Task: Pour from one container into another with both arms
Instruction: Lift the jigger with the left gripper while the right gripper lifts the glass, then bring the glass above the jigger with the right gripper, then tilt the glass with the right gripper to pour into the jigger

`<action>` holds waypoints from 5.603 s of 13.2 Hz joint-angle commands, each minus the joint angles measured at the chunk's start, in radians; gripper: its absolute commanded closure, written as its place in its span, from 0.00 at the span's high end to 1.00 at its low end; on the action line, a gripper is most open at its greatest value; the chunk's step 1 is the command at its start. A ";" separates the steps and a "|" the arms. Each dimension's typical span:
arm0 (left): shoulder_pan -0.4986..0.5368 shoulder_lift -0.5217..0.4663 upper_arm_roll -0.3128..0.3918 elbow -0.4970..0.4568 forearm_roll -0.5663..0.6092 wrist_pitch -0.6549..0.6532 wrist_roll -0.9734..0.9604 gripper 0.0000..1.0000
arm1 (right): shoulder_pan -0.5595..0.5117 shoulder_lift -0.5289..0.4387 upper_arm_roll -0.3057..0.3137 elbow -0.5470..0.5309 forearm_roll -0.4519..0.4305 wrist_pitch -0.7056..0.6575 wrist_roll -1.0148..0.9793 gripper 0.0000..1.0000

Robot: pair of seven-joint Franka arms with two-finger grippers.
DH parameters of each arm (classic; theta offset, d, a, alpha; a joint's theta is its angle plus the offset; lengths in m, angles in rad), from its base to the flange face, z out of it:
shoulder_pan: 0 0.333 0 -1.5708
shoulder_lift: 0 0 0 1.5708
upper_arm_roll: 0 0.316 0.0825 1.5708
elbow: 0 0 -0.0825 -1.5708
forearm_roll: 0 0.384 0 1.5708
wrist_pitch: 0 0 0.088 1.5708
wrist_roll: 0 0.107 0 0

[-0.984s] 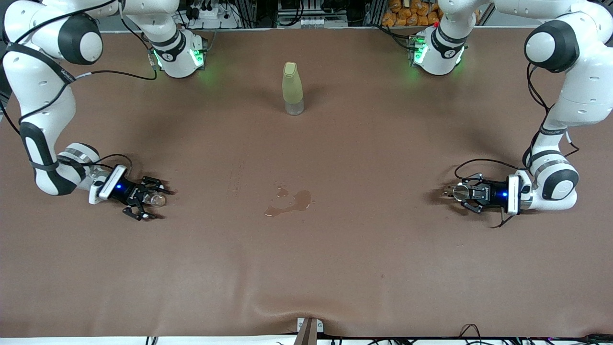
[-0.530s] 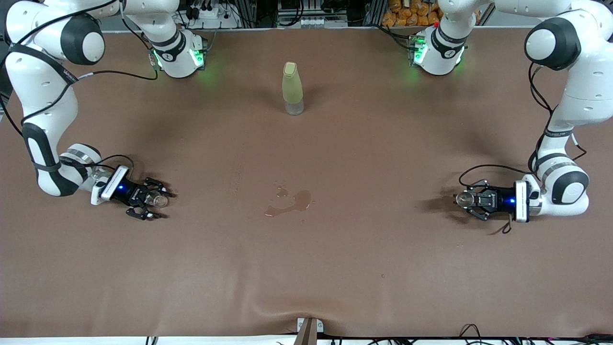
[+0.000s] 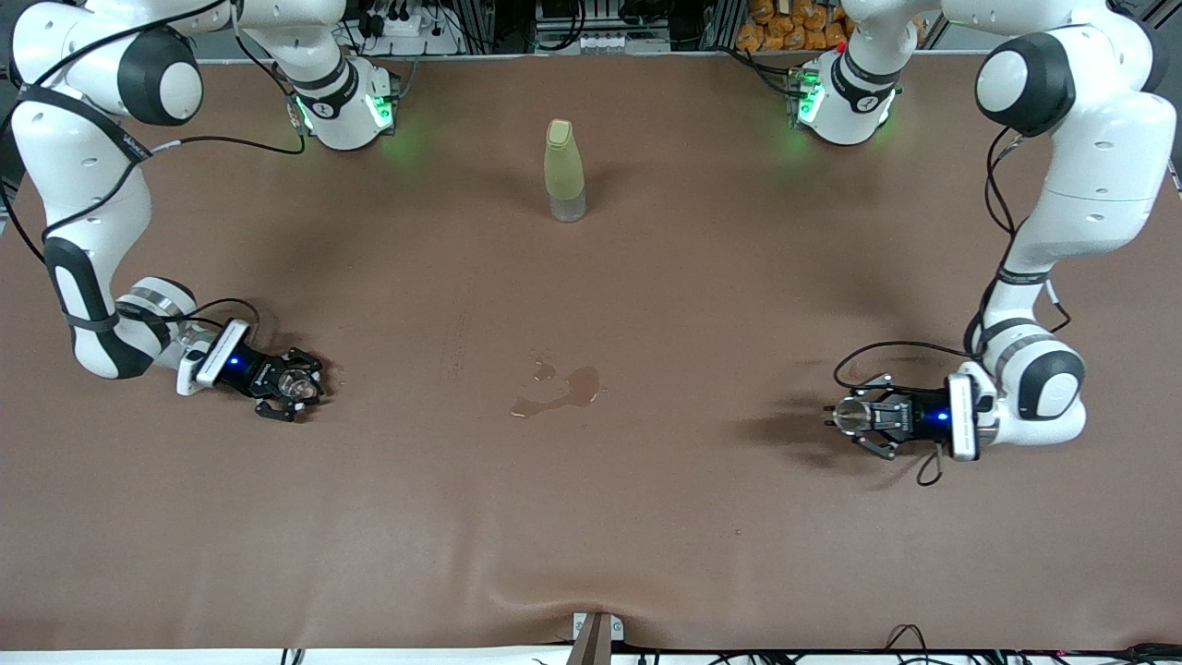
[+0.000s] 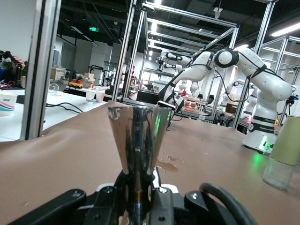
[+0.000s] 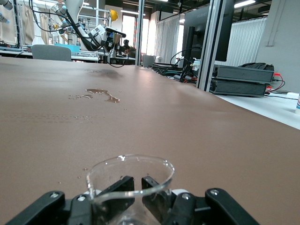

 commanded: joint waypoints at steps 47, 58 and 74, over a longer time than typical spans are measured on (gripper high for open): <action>-0.857 0.059 0.024 0.062 -0.775 0.536 0.378 0.00 | 0.677 -0.598 0.000 -0.491 0.458 0.100 0.516 0.00; -0.848 0.057 0.025 0.059 -0.774 0.535 0.390 0.00 | 0.744 -0.597 0.098 -0.491 0.677 0.206 0.473 0.00; -0.816 0.042 0.025 0.009 -0.755 0.478 0.428 0.00 | 0.743 -0.643 0.098 -0.509 0.670 0.209 0.952 0.00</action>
